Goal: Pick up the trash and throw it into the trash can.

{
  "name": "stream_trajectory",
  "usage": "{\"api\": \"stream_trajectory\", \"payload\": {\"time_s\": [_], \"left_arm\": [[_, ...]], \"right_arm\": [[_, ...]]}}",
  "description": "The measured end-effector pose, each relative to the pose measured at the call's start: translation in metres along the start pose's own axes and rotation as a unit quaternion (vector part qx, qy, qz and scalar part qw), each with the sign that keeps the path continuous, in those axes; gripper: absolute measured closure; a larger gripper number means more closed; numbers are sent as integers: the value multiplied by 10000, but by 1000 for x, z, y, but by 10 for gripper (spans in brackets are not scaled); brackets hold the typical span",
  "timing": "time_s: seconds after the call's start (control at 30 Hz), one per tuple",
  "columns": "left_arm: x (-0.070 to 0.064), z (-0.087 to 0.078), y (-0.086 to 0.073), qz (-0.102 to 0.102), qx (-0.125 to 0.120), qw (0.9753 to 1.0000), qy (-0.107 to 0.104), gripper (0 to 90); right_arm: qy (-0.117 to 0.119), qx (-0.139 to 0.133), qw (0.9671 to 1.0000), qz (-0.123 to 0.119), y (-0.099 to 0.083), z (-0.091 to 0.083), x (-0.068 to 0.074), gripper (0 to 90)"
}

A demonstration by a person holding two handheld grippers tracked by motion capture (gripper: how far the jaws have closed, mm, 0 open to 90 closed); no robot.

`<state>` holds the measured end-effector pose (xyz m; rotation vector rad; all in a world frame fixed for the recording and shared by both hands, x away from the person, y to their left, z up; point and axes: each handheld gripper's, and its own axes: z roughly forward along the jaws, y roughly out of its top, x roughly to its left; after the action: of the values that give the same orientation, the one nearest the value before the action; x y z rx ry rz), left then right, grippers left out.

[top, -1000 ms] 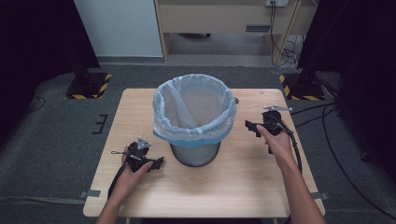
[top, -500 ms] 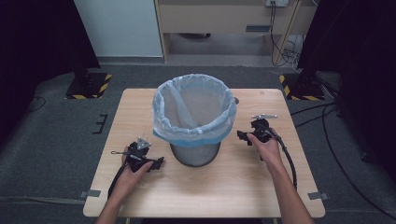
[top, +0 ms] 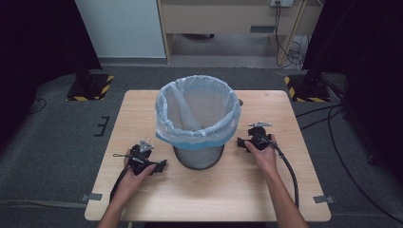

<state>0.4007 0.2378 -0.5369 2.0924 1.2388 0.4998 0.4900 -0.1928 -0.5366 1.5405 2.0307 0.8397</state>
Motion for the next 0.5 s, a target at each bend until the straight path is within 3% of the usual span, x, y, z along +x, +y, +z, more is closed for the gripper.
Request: {"api": "stream_trajectory", "payload": {"time_s": [0.33,0.5], "left_arm": [[0,0,0,1,0,10000,-1,0],[0,0,0,6,0,10000,-5,0]], "right_arm": [[-50,-131,9999,-30,-4,0,1,64],[-76,-53,10000,37,-6,-1,1,12]]}}
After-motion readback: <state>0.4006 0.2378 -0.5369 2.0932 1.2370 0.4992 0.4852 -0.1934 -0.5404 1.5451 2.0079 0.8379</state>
